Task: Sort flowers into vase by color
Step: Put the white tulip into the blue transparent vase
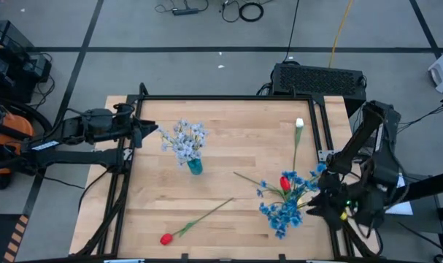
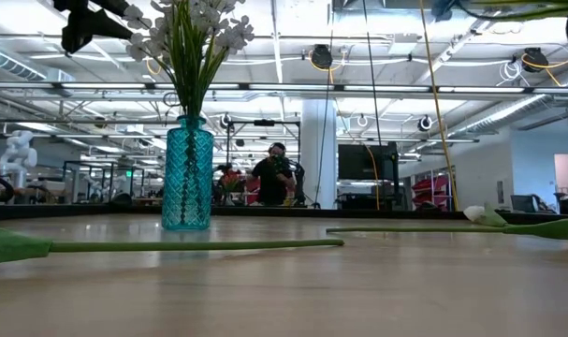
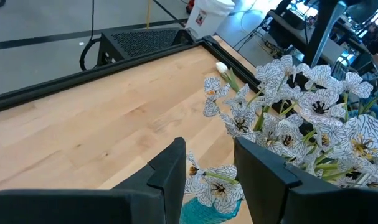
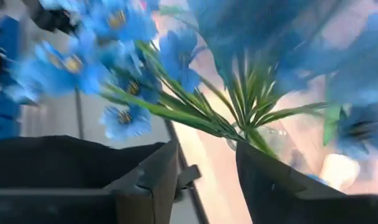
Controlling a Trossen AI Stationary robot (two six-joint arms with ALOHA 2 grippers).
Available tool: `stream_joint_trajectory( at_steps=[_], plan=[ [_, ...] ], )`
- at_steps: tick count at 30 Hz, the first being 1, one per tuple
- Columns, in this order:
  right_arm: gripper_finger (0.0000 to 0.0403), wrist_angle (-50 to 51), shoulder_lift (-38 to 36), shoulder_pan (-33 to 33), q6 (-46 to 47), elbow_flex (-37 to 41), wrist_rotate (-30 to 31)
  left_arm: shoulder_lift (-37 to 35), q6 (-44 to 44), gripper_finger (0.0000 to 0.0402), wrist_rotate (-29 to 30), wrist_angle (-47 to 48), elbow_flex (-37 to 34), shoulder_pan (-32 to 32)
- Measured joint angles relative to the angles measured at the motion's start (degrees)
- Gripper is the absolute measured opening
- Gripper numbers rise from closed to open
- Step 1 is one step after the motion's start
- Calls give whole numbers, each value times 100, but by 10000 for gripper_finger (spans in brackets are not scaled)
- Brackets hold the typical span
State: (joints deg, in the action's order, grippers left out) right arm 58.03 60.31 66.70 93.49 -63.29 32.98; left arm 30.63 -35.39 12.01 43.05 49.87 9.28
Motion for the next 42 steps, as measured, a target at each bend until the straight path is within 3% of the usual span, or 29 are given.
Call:
stream_joint_trajectory(
  at_steps=[5, 13, 19, 26, 42],
  plan=[
    [124, 11, -539, 0, -357, 0, 657, 0, 147, 141, -31, 2, 0, 0],
    [85, -700, -1372, -194, -1980, -2, 2920, 0, 165, 141, -31, 13, 0, 0],
    [42, -1655, -1705, -1095, -3524, -7, 3141, 0, 258, 141, -29, 13, 0, 0],
    [4, -2564, -1623, -2701, -4764, -7, 2077, 0, 480, 141, -28, 15, 0, 0],
    [1, -2092, -549, -6782, -4653, -7, -1110, 26, 476, 141, 22, 440, 0, 0]
  ],
)
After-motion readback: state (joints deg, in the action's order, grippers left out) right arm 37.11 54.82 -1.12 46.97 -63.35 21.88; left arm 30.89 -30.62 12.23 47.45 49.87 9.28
